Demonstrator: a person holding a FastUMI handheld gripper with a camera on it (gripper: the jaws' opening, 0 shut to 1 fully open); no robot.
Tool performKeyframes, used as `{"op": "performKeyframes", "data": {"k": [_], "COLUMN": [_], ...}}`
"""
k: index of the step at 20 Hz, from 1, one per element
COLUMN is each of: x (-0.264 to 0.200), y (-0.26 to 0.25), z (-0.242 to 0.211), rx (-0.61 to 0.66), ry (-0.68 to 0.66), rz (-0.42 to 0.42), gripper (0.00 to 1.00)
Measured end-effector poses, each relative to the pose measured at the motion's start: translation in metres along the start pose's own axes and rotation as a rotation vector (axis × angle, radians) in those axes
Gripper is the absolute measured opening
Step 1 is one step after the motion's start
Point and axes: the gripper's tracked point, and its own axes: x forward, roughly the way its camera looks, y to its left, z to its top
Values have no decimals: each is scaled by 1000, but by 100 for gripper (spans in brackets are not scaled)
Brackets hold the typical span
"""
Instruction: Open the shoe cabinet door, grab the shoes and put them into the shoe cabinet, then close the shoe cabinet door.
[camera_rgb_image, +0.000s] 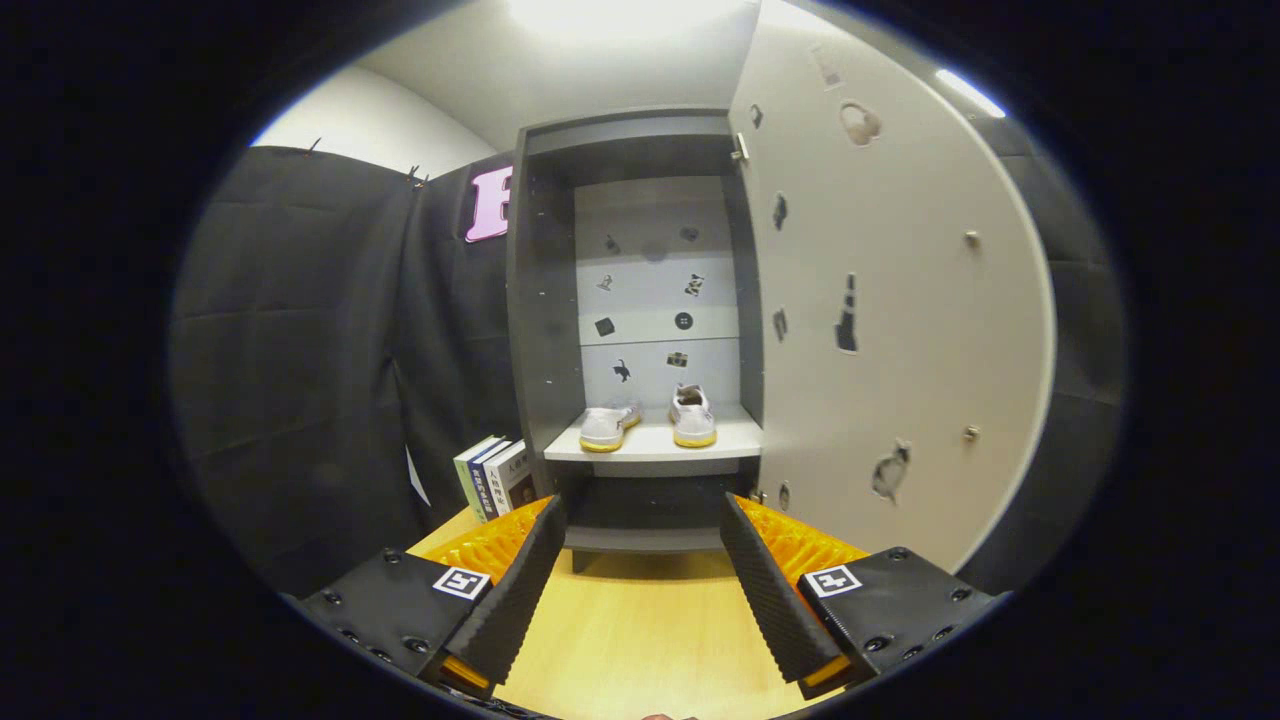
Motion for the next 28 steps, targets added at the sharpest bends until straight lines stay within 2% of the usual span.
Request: {"op": "performKeyframes", "data": {"k": [3,9,12,17,19,22,25,28], "x": [-41,-99,-107,-74,-55,-25,-10,-4], "y": [-32,-133,-192,-262,-279,-281,-268,-266], "z": [13,50,56,84,90,103,96,80], "rx": [22,3,14,33,40,52,38,47], "ry": [-25,-112,-89,-111,-107,-117,-80,-23], "rz": [-35,-221,-320,-336,-314,-216,-133,-139], "gripper": [98,98,98,98,98,98,98,97]}}
